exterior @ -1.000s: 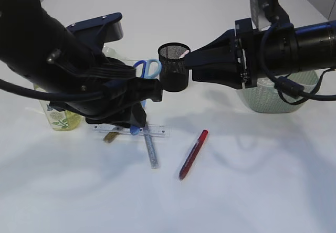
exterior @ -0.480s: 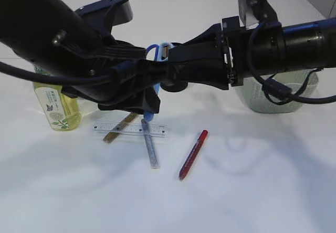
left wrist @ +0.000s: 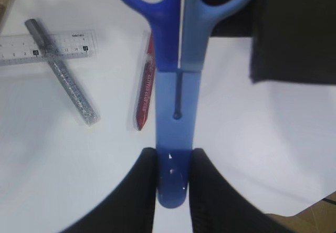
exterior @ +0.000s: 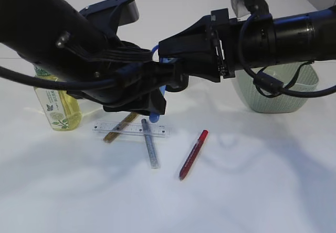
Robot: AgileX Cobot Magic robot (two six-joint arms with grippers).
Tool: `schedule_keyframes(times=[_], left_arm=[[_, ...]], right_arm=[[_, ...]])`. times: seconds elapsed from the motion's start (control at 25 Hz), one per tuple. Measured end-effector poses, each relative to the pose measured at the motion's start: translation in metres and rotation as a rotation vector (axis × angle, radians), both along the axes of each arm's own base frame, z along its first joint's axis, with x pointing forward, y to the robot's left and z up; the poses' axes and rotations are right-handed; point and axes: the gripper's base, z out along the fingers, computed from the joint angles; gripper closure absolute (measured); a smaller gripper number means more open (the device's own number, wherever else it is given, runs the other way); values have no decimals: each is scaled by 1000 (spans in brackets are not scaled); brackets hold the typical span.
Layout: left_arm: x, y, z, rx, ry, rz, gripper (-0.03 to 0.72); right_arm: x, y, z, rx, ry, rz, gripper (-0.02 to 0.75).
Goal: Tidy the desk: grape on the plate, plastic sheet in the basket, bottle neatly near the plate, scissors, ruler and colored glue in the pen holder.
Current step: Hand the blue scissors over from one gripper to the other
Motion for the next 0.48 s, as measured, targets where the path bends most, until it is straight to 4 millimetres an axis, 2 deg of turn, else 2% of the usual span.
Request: schedule_keyframes(times=[0.28,0.48], left_arm=[[0,-2,1,-27,1,4,563],[0,-3,2,-40,-1,6,563]], right_arm=[[1,1,-2,-21,-13,-14,245],[-2,12,-2,-34,-23,4,245]])
